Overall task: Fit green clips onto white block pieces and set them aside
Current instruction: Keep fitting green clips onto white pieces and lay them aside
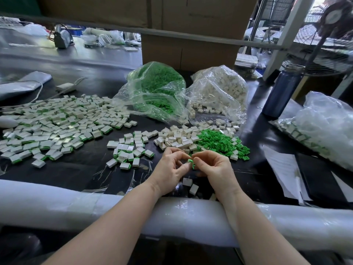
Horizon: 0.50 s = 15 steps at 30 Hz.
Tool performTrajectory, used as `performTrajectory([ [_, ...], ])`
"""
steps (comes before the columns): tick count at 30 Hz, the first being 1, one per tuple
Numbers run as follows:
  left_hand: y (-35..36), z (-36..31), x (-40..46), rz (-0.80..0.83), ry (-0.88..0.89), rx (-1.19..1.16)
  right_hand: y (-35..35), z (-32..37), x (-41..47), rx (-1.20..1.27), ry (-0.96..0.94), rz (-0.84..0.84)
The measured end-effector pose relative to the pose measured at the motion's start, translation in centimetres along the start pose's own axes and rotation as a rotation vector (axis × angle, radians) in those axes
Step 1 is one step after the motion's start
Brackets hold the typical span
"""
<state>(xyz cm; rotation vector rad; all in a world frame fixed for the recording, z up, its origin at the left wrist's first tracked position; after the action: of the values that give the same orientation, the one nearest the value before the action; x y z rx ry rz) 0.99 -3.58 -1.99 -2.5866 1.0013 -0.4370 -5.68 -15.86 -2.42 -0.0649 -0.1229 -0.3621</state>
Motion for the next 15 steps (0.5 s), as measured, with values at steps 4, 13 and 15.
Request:
performTrajectory([
  [4, 0.07, 0.12, -0.03, -0.002, -0.004, 0.052, 0.08, 0.32, -0.21, -0.067, -0.015, 0.007],
  [13, 0.15, 0.06, -0.03, 0.009, -0.013, 0.079, 0.33, 0.13, -0.04, -0.144, 0.044, 0.009],
  [15, 0.13, 0.04, -0.06, 0.010, -0.009, 0.071, 0.33, 0.09, -0.08, -0.143, 0.051, 0.014],
])
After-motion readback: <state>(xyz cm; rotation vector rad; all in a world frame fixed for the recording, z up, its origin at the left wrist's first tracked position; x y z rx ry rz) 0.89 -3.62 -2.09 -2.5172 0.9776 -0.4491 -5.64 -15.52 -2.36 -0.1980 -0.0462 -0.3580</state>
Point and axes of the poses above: each hand's wrist, its own x-axis towards the middle knuckle, its own y-axis out of the palm, z = x × y, the point moved 2 cm from there along x, towards the middle knuckle, and after that the axes turned 5 degrees about z, right-handed, at the moved point
